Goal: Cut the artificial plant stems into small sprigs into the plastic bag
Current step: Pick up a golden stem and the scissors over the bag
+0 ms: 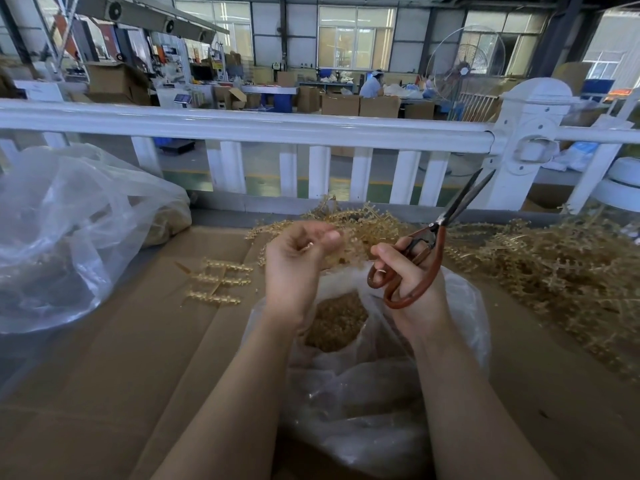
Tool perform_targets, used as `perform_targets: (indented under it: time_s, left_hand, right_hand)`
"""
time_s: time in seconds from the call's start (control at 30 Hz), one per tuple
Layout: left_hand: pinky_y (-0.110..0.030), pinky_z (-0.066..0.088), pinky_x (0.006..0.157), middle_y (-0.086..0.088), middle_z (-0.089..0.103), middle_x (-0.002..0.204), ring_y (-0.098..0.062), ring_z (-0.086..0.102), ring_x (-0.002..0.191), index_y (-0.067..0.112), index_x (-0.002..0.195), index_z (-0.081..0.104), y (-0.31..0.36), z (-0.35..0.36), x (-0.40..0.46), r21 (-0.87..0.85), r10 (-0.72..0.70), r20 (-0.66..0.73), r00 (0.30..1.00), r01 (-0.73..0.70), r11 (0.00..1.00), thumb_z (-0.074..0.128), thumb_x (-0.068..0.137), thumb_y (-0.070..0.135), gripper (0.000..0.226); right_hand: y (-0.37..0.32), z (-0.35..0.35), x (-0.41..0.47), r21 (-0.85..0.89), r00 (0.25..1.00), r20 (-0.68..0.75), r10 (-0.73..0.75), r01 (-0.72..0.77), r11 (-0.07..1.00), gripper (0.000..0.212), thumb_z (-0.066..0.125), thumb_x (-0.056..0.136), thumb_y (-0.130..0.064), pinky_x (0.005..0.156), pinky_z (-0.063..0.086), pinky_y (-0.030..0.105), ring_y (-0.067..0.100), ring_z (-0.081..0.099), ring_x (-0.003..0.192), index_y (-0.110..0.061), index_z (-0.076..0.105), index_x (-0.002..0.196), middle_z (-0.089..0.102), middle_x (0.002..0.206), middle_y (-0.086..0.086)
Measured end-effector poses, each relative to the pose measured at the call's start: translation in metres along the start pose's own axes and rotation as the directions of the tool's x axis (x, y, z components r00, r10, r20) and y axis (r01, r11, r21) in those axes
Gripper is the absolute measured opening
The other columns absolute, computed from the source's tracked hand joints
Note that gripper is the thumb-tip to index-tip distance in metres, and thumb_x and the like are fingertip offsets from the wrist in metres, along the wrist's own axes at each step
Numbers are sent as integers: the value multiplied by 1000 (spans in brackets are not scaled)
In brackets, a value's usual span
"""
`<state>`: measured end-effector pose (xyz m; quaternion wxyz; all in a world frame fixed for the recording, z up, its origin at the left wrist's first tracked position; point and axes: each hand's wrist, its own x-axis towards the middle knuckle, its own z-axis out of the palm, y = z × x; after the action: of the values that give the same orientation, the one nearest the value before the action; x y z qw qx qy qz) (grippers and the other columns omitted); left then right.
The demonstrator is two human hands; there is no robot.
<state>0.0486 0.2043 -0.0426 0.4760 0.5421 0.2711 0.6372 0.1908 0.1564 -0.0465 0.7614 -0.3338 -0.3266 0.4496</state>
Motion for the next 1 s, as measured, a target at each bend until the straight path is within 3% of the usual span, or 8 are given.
perform_targets:
  time_s: [0.13, 0.23, 0.3, 0.4, 0.53, 0.7, 0.83, 1.0]
  left_hand:
    - [-31, 59, 79, -2, 75, 85, -18, 73, 85, 12, 89, 65, 12, -12, 6, -459, -89, 27, 996, 91, 884, 65, 84, 11, 5]
    - [-29, 59, 78, 1, 73, 85, -15, 71, 84, 17, 85, 67, 14, -15, 7, -574, -127, 116, 985, 171, 801, 63, 83, 16, 5]
    - [-30, 58, 79, 1, 72, 84, -15, 69, 82, 16, 88, 64, 11, -17, 7, -541, -123, 168, 978, 196, 818, 61, 84, 16, 5]
    - [-28, 56, 74, 0, 70, 79, -15, 67, 76, 13, 91, 62, 9, -19, 5, -424, -122, 221, 968, 208, 882, 62, 85, 13, 7]
    - [-31, 47, 73, 1, 61, 68, -14, 56, 66, 11, 92, 65, 6, -23, 4, -270, -134, 229, 964, 195, 943, 60, 89, 11, 5]
    - [-17, 44, 59, 4, 57, 70, -7, 51, 61, 11, 96, 64, 7, -18, 2, -116, -152, 199, 968, 178, 977, 64, 91, 11, 5]
    - [-16, 47, 57, 1, 55, 74, -10, 53, 67, 14, 102, 65, 8, -13, 0, 63, -233, 233, 944, 224, 973, 83, 66, 26, 42]
    - [-17, 53, 64, 6, 72, 72, -7, 68, 68, 9, 93, 71, 13, -4, -6, 15, -200, 290, 936, 205, 979, 77, 78, 5, 17]
  right_hand:
    - [4, 3, 0, -55, 999, 14, 46, -45, 997, 16, 66, 91, -2, 52, 46, 21, 13, 56, 60, -13, 57, 85, 70, 79, 11]
    - [5, 7, -2, -78, 995, 37, 93, -90, 993, 27, 70, 85, -30, 49, 48, 21, 14, 60, 62, -10, 62, 101, 74, 90, 16]
    - [6, 11, -2, -26, 990, 41, 134, -133, 991, 41, 66, 84, -44, 49, 50, 23, 17, 62, 63, -12, 57, 109, 74, 95, 20]
    - [4, 11, -2, 78, 992, 15, 123, -124, 989, 42, 60, 84, -53, 54, 51, 27, 21, 64, 66, -13, 52, 95, 71, 83, 15]
    - [1, 5, -3, 63, 994, -44, 98, -95, 993, 19, 71, 81, -30, 82, 55, 37, 19, 69, 74, -15, 63, 90, 69, 78, 5]
    - [-1, 5, -4, 185, 994, 104, 34, -53, 981, 22, 59, 86, 9, 64, 53, 28, 20, 67, 80, -13, 54, 83, 67, 84, 12]
    - [1, 6, -3, 144, 994, 110, 0, -16, 989, 23, 62, 84, 8, 67, 55, 30, 20, 70, 80, -13, 54, 84, 66, 79, 8]
    - [1, 8, -3, 126, 991, 133, -9, -8, 992, 22, 66, 77, 4, 65, 56, 28, 20, 72, 82, -13, 54, 85, 70, 77, 6]
